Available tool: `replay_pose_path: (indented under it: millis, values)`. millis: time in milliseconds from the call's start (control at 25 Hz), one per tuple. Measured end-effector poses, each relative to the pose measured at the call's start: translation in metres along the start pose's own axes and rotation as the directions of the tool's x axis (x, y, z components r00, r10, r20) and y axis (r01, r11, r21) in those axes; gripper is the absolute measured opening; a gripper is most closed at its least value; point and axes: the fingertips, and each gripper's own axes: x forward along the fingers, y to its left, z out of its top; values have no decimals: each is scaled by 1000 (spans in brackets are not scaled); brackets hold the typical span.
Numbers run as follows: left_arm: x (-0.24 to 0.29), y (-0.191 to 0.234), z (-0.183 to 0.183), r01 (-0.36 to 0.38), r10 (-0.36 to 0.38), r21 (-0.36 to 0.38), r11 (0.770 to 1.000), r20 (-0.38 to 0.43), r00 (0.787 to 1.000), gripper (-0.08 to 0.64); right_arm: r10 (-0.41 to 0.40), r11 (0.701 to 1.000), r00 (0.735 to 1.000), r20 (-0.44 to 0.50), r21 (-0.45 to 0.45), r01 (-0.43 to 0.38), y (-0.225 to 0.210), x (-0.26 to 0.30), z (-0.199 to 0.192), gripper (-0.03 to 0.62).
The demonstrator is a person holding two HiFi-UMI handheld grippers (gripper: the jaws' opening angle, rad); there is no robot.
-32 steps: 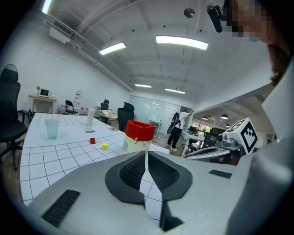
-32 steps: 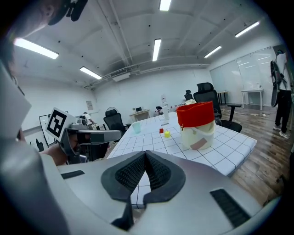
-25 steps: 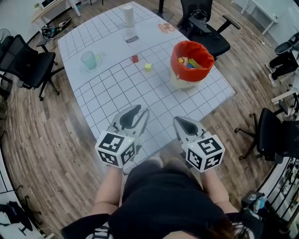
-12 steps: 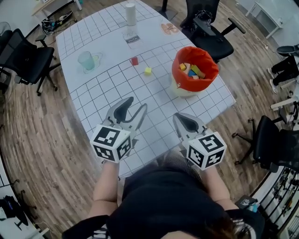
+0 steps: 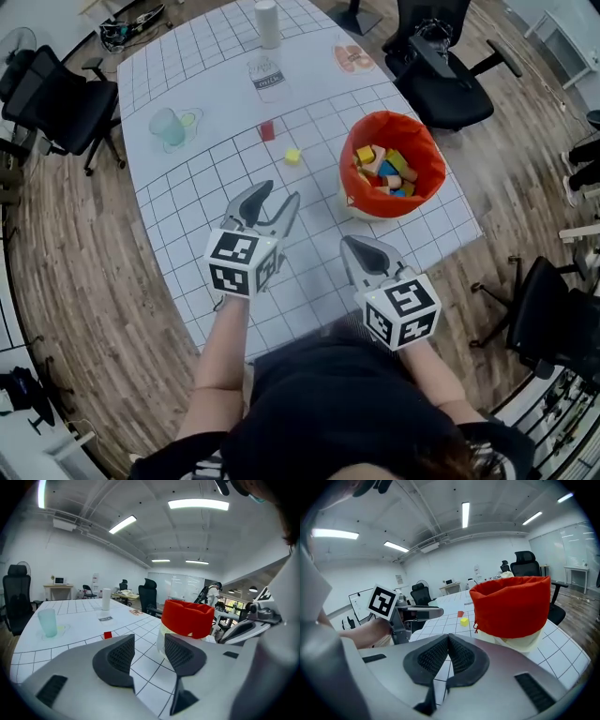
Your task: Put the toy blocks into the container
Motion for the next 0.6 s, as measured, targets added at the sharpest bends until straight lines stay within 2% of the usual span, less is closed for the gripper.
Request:
replay_pose_path:
  millis: [280,600]
  values:
    - [54,30,-16,-46,46,7,999,-52,998,201,15,999,999,-44,29,-13,-23,18,-14,14]
    - [99,49,-42,-39,42,33,999,-107,993,207,-6,998,996,-84,70,12,-33,38,-33,14]
